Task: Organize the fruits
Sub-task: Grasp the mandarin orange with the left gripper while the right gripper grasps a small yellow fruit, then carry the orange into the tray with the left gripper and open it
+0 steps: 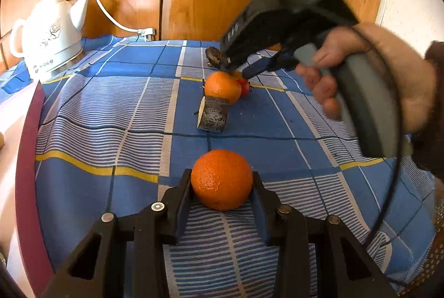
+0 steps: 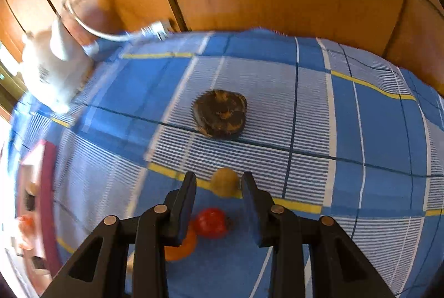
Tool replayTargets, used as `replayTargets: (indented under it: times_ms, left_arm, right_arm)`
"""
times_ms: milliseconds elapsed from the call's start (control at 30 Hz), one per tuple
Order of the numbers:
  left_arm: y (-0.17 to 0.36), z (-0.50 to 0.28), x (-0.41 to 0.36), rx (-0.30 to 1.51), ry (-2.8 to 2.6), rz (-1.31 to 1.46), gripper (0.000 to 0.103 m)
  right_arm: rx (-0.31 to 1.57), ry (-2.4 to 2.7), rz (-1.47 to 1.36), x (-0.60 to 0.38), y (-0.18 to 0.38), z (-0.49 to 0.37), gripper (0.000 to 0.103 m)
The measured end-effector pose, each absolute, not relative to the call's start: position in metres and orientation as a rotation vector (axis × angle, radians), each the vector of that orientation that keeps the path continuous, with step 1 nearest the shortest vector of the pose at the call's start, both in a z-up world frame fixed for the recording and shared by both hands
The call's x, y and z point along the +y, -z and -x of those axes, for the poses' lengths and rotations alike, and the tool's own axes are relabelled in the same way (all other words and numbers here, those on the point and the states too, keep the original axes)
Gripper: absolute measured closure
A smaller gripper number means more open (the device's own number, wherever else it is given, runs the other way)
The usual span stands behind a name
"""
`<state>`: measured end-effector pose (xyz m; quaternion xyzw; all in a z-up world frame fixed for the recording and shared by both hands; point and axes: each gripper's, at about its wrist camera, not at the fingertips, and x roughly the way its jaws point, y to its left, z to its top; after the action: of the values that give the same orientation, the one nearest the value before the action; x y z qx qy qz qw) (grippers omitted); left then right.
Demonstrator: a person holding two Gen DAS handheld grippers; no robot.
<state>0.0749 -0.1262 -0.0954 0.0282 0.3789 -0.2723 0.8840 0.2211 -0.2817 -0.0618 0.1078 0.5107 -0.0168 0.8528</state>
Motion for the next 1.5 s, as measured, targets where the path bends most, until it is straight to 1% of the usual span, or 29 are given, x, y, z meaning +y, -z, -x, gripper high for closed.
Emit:
replayTargets:
  times_ms: [133, 300, 367, 600, 800, 967, 1167, 1333, 1500]
  left_arm:
    - [0.095, -0.075, -0.124, 0.789, 0.573, -0.049, 0.064]
    - [0.095, -0.074, -0.124, 0.789, 0.575, -0.043, 0.064]
    - [0.095, -0.075, -0.123, 0.79, 0.578, -0.037, 0.064]
    - [0.094, -0.081, -0.117, 0.814, 0.603, 0.028, 0.064]
    - [0.089, -0.081, -0.117, 0.845, 0.602, 0.017, 0.064]
    - [0.081, -0.071, -0.112, 0.88, 0.603, 0.029, 0.064]
    - [0.05, -0.054, -0.094, 0.836, 0.605, 0.036, 0.064]
    - [0.018, -0.052, -0.058, 0.797, 0.545, 0.106, 0.064]
    - [0.002, -0.062, -0.018, 0.784, 0.431, 0.148, 0.064]
  right_arm:
    - [1.037, 0.064, -0.216, -0.286, 0.061, -0.217, 0.079]
    - [0.918, 0.109, -0.24, -0.304, 0.037, -0.174, 0.079]
    - [0.917, 0.121, -0.25, -0.311, 0.036, -0.156, 0.079]
    - [0.95, 0.156, -0.305, -0.321, 0.071, -0.097, 0.079]
    - [0.858, 0.159, -0.293, -0.317, 0.081, -0.089, 0.079]
    - [0.832, 0.146, -0.314, -0.32, 0.082, -0.089, 0.079]
    - [0.821, 0.137, -0.326, -0.321, 0.085, -0.088, 0.079]
    - [0.816, 0.134, -0.331, -0.322, 0.085, -0.087, 0.079]
    - [0.815, 0.136, -0.325, -0.321, 0.085, -0.086, 0.079]
